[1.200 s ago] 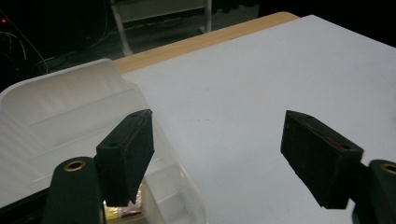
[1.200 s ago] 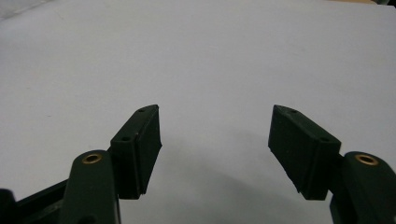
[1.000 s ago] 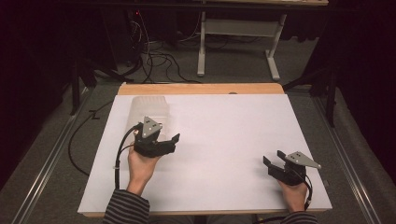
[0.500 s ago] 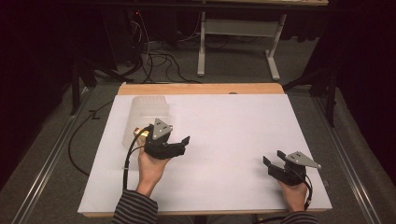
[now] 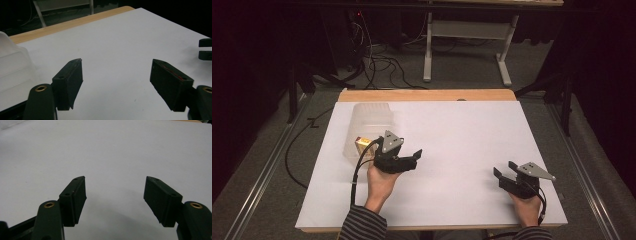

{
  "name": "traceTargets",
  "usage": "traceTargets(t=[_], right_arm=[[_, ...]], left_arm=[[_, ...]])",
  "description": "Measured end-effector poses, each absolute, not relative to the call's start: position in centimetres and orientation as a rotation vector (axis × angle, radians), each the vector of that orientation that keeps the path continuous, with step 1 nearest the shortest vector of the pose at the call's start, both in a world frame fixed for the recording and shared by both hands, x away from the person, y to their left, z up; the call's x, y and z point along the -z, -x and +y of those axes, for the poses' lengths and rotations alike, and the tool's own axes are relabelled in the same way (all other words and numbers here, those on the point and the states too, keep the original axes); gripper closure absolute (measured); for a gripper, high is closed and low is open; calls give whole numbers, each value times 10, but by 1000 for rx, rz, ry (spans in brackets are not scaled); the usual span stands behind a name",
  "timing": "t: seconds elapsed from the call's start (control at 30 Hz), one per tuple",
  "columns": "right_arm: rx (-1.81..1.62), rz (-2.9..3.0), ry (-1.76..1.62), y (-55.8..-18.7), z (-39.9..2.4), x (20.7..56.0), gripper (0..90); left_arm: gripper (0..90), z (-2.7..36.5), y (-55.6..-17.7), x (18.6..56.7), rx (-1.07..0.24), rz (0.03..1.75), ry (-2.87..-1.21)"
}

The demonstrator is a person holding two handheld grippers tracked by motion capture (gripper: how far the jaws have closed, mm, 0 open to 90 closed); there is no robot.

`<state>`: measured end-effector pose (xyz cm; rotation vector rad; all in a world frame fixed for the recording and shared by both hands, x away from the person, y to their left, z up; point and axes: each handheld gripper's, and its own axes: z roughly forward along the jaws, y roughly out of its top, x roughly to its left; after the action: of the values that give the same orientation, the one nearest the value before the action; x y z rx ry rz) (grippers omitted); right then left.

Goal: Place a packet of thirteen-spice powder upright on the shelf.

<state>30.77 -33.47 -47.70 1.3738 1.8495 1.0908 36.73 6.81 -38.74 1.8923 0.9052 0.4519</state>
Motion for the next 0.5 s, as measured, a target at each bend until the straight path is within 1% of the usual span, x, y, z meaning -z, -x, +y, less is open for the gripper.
traceTargets(t=[0.5], right_arm=[[-1086,1850,-1380,-308,-334,477,348]], left_arm=[[270,56,-363,405,-426,902,-1914]])
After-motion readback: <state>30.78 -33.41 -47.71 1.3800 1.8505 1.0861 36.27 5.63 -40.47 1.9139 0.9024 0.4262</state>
